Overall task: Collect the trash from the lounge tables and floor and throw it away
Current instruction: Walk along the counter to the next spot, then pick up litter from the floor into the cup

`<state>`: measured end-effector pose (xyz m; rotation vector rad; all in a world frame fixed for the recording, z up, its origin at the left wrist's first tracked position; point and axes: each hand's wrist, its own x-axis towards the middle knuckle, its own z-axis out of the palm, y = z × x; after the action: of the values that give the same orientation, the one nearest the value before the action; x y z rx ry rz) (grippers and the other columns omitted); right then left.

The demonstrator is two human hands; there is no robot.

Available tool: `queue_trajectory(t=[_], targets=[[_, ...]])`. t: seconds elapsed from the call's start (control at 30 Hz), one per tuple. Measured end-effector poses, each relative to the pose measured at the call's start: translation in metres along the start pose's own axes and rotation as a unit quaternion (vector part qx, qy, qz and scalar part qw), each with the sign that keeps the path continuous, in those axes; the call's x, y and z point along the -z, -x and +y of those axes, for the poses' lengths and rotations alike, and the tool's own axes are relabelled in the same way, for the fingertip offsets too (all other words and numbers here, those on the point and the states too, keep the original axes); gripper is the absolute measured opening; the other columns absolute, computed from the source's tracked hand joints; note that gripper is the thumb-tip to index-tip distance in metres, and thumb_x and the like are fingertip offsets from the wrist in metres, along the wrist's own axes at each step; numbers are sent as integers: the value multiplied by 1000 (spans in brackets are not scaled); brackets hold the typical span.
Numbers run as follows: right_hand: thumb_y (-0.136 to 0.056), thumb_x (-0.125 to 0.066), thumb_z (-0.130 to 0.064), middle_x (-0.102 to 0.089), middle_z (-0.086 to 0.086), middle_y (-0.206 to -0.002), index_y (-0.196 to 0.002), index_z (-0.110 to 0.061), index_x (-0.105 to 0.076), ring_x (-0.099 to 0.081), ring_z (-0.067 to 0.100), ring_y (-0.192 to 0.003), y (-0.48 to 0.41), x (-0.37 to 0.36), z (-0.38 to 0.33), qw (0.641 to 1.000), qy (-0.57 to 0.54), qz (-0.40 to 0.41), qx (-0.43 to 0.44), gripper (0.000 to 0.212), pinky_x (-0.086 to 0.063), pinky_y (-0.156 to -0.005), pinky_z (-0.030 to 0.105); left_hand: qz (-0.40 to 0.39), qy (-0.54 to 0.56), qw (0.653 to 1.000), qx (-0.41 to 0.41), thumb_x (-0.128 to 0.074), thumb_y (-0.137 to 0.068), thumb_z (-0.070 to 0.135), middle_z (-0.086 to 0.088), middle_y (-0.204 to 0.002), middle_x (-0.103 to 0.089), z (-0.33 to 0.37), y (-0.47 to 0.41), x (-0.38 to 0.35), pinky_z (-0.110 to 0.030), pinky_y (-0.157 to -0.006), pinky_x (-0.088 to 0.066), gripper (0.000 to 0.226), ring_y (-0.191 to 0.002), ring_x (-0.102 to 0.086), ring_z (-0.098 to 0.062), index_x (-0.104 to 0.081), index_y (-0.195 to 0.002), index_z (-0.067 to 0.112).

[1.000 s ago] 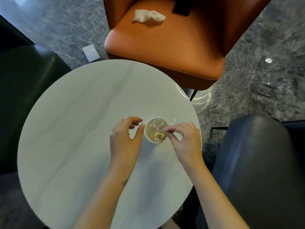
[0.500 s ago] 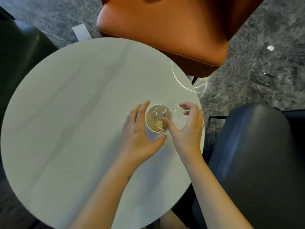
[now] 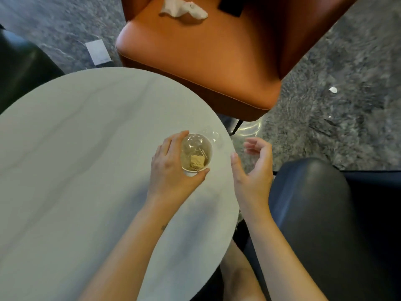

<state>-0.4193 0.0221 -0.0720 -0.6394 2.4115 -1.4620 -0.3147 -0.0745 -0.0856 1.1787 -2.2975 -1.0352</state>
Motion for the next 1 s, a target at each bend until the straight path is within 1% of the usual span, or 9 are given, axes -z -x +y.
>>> queue_trajectory(t=[0.07,0.13,0.27,0.43,0.53,0.7,0.8,0.87,1.0], targets=[[-84,-62,-10,-52,-5,-106,-110,-19,-47,-50,11,-100,-22,8,4,1000,-6,-3,8,32,-42,-95,38,13,-4,1000,-4,-86,-58,31,0,-123,-52,14,-14,-9,-11,-82,-36,82,-101,-46,-6,-45,-129,17],[-84,-59,-16,-52,-8,-106,-109,-22,-47,-50,9,-100,-48,18,12,1000,-9,-9,15,29,-40,-96,47,25,-6,1000,0,-85,-58,31,1,-122,-52,30,-31,-23,-2,-77,-27,82,-98,-38,3,-45,-129,18],[-84,-59,-14,-51,-10,-104,-109,-21,-47,-50,9,-99,-119,43,41,999,-15,-30,5,28,-39,-95,50,63,-10,998,22,-86,-56,27,-1,-117,-54,64,-75,-63,2,-72,-30,82,-96,-32,10,-47,-127,15],[-85,-60,-7,-50,-12,-102,-106,-21,-48,-49,8,-99,-209,73,85,998,4,-67,-2,28,-39,-95,49,95,17,994,47,-86,-53,15,1,-113,-49,103,-127,-129,7,-85,-24,78,-100,-35,8,-51,-122,7],[-85,-60,-10,-49,-13,-102,-107,-23,-47,-49,8,-100,-246,81,111,996,17,-83,-13,29,-38,-95,49,84,18,994,66,-86,-53,11,-7,-117,-53,113,-150,-165,7,-85,-24,78,-101,-38,5,-50,-122,5],[-83,-63,-9,-50,-12,-98,-104,-22,-47,-50,11,-98,-270,73,168,995,41,-81,-28,29,-39,-92,50,66,14,992,108,-85,-56,11,-9,-119,-51,95,-166,-221,9,-83,-22,78,-101,-35,8,-48,-124,5],[-83,-63,-8,-52,-7,-99,-103,-23,-48,-51,15,-100,-273,61,214,993,52,-86,-66,28,-39,-92,52,72,17,986,152,-84,-57,13,3,-118,-45,67,-167,-257,10,-81,-20,78,-100,-33,11,-46,-126,12],[-84,-62,-11,-52,-10,-98,-102,-25,-49,-51,16,-101,-274,52,247,990,54,-88,-92,27,-39,-93,52,83,18,980,183,-82,-60,19,11,-117,-39,47,-168,-281,11,-79,-19,76,-99,-32,12,-44,-126,19],[-84,-63,-12,-50,-16,-96,-101,-26,-49,-50,16,-101,-282,20,320,984,73,-98,-128,26,-38,-93,50,100,17,970,220,-81,-63,23,13,-118,-39,1,-173,-338,11,-75,-21,74,-98,-33,11,-42,-125,23]])
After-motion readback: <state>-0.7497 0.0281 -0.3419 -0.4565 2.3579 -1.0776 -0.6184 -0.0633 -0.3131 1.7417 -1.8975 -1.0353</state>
